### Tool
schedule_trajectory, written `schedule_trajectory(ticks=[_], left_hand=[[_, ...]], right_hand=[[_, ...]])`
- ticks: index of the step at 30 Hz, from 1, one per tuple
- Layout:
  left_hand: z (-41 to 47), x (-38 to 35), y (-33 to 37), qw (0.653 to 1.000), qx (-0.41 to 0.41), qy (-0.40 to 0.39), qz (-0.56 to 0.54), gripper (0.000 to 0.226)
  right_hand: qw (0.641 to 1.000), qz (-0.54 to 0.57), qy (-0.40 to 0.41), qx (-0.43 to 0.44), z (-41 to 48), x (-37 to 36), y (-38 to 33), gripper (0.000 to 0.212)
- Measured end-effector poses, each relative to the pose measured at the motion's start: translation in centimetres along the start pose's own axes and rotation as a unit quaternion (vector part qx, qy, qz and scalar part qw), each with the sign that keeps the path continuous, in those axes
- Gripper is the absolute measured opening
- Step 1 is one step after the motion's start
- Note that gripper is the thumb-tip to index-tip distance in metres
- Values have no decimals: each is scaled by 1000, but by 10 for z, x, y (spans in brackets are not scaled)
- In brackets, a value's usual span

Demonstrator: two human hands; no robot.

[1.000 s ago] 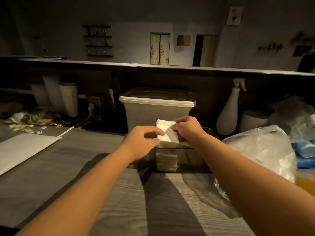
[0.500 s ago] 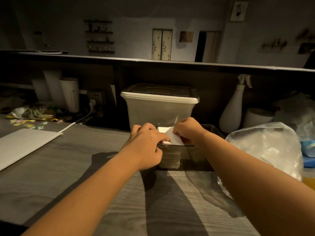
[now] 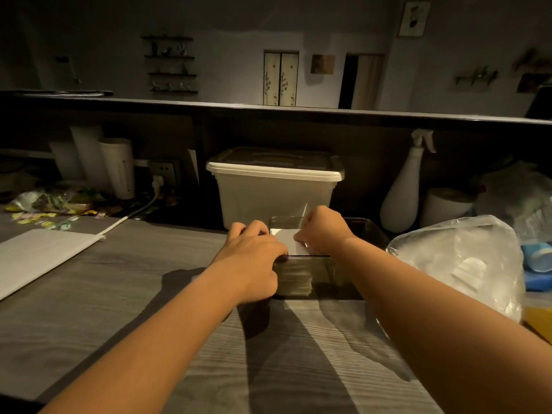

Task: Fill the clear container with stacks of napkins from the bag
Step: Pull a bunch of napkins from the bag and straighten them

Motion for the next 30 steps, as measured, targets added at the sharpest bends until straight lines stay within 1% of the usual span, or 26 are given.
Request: schedule_trajectory(ticks=[2,4,6,8,12,15,18,20,22,24,28,30], left_hand=[[1,4,3,1000,-6,-10,15,38],[3,4,4,1000,-5,-14,17,35],[5,0,0,1000,11,-26,10,33],[6,-5,-3,998,37,-48,3,39],[9,-4,-5,996,58,-61,-9,40],[11,0,-10,995,73,-42,-52,49],[15,14,-1,998,47,-19,-33,55],[18,25,7,999,42,-8,-16,53],[20,29,8,998,55,12,-30,49],[19,25,2,991,89,29,-98,44],[19,4,-5,968,137,27,-207,35],[21,-1,-7,958,151,30,-243,30]], right_hand=[[998,24,1,61,-8,5,-11,19],[992,-2,-56,114,-17,0,-20,22],[986,-19,-117,120,-22,-8,-22,28],[982,-27,-146,114,-22,-14,-20,31],[982,-30,-152,108,-20,-13,-22,29],[988,-4,-121,93,-21,3,-22,26],[993,48,-87,60,-26,28,-12,23],[994,52,-76,63,-29,43,-6,19],[996,39,-56,60,-35,57,2,20],[998,16,-46,50,-35,62,12,20],[991,-88,-95,32,-29,44,18,21],[981,-145,-118,49,-27,32,13,24]])
Point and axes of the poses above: each hand's wrist, its own z-axis towards the middle knuckle, its own x-axis out of the back of the hand, y = z × x, the point moved 7 cm from there along z, towards the middle knuckle, and after that the axes turned 10 degrees about -x, right-handed, at the moved point
